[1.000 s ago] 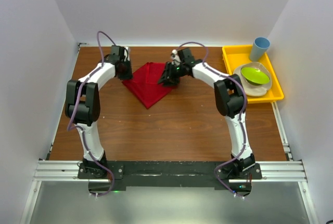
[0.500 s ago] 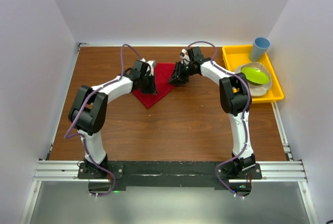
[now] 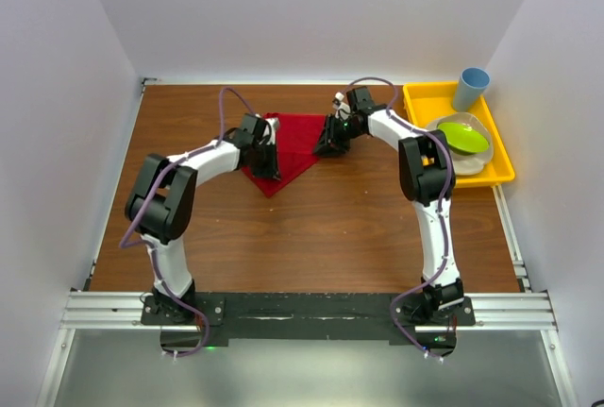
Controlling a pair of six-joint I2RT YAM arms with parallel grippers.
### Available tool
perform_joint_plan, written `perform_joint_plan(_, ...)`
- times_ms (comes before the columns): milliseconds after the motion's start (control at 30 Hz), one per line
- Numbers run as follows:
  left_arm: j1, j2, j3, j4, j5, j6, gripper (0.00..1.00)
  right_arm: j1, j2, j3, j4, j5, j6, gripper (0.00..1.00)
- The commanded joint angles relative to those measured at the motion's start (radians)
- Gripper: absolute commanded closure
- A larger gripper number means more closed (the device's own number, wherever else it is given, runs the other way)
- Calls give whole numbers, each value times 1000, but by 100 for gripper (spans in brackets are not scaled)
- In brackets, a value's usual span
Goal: Fold the napkin, place the utensils inside, and roll it up
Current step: Fold the napkin
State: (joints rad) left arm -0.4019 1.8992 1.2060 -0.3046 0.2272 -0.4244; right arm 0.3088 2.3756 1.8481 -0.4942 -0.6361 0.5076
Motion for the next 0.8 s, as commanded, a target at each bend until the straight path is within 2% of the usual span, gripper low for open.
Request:
perform_joint_plan(0, 12, -146, 102, -71, -8, 19, 87, 6, -128, 23, -90, 79, -44, 62)
perform_joint_plan(67, 38, -196, 101, -91, 1, -10, 84, 13, -171, -12, -77, 111, -29, 58)
perform_joint_plan(167, 84, -271, 35, -91, 20, -57, 83, 45, -178, -53, 0, 99, 46, 57)
perform_joint_plan(367, 161, -382, -77, -100, 31, -57, 83, 136, -78, 127, -53, 165, 49, 57)
perform_joint_plan(433, 205, -405, -108, -90, 37, -71, 77, 154, -49, 219, -104, 162, 52, 58)
perform_joint_plan(500, 251, -402, -146, -53, 50, -83, 65, 174, -33, 256, -121, 176, 43, 58)
perform_joint_plan(600, 305, -342, -140, -31, 70, -103, 57, 222, -58, 264, -130, 222, -4, 54)
perform_joint_plan(633, 316, -304, -138, -16, 84, -112, 56, 245, -59, 273, -157, 260, -24, 49)
perform_joint_plan(767, 357, -221, -119, 74, 133, -166, 54, 300, -43, 348, -282, 374, -159, 39)
